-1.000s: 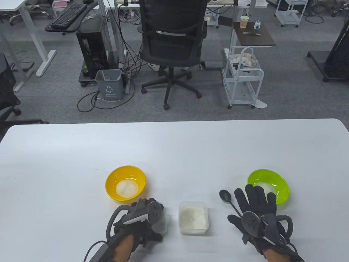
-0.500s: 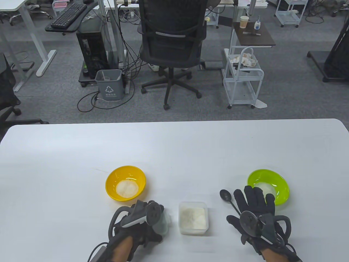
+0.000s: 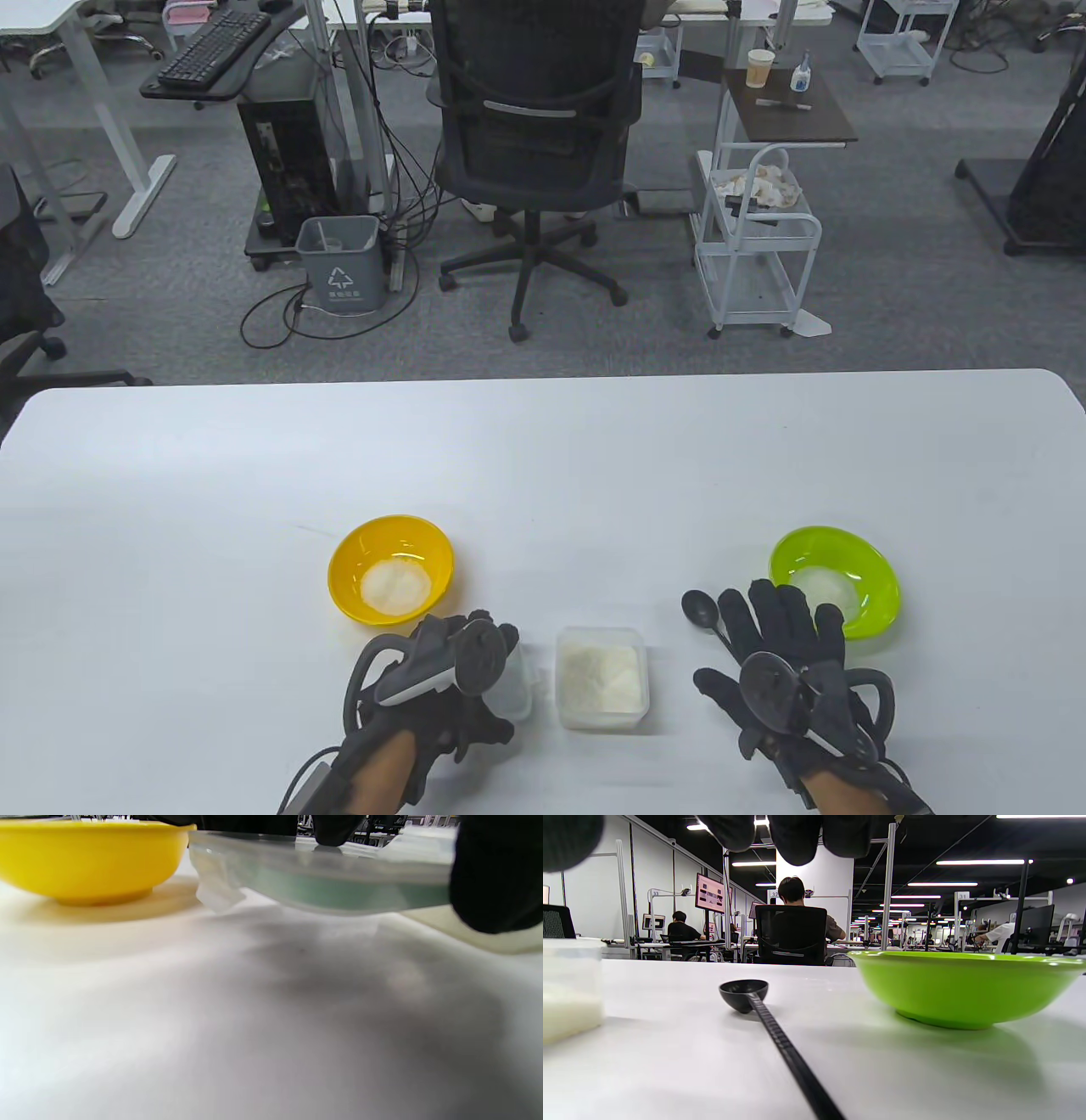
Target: Scoop white sugar from container into bowls
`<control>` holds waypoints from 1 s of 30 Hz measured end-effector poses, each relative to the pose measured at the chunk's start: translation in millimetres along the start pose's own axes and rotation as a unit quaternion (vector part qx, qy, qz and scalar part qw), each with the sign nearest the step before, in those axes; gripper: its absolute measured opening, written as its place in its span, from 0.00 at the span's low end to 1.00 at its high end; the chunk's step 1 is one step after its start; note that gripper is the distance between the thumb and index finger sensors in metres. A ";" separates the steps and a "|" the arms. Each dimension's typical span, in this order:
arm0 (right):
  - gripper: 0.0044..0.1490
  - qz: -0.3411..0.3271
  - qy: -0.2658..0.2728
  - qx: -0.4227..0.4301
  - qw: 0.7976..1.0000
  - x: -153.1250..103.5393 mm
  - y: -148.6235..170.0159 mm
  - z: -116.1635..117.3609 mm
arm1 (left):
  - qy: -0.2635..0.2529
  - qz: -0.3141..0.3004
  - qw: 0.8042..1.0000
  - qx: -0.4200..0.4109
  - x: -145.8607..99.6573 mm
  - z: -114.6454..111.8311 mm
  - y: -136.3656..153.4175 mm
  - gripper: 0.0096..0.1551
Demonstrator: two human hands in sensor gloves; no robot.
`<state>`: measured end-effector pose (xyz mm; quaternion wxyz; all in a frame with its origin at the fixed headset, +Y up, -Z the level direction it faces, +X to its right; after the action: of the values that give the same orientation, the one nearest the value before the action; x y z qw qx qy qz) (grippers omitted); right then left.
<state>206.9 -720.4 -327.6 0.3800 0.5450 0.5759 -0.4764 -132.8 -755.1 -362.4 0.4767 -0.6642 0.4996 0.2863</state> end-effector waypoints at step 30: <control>0.30 0.134 -0.119 0.404 0.897 20.3 -56.4 22.6 | -0.075 -0.094 0.991 -0.054 -11.7 24.3 -83.7 0.64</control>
<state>146.8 -734.1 -345.3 0.2533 0.6627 0.2055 -0.6741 -56.0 -724.3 -332.6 0.5013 -0.7095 0.3818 0.3155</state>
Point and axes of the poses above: the tracker on the back of each hand, its own y axis roughly to the little-finger side, its own x axis roughly from the wrist to the fingertips, z = x × y, the point moved 2 cm from there along x, roughly from the wrist to the fingertips, and after that the axes turned 5 degrees about y, right-handed, at the moved point
